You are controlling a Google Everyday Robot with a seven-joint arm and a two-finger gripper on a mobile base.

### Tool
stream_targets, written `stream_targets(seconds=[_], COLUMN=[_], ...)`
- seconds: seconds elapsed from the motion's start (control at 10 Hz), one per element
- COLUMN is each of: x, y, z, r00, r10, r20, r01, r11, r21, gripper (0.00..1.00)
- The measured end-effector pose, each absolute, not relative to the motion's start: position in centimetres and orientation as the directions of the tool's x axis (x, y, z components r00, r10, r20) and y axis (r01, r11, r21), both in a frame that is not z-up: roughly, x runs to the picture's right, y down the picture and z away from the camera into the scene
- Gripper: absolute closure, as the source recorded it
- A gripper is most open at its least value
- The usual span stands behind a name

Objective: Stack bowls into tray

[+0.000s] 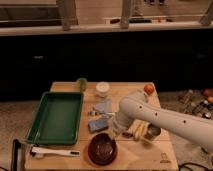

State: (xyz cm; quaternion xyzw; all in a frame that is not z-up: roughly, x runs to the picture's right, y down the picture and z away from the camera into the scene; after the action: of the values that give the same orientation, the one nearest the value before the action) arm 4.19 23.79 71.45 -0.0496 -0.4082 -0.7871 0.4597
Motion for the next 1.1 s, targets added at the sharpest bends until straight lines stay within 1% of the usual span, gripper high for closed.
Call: stream_targets(seconds=[0.7, 0.8, 0.9, 1.1], x=[2.5, 2.5, 2.7, 3.2], y=[24.3, 24.3, 24.4, 24.4], z=[72.6, 72.8, 73.1, 73.4], r00=[-0.569, -0.559, -0.545, -0.521], r10=[-0.659, -0.656, -0.655, -0.656], r20=[0.491, 0.507, 0.524, 0.546], r01=[0.768, 0.776, 0.787, 0.805], r11=[-0.214, -0.199, -0.182, -0.165], r21=[0.604, 0.599, 0.590, 0.570], gripper=[0.99, 0.95, 0.83, 0.66])
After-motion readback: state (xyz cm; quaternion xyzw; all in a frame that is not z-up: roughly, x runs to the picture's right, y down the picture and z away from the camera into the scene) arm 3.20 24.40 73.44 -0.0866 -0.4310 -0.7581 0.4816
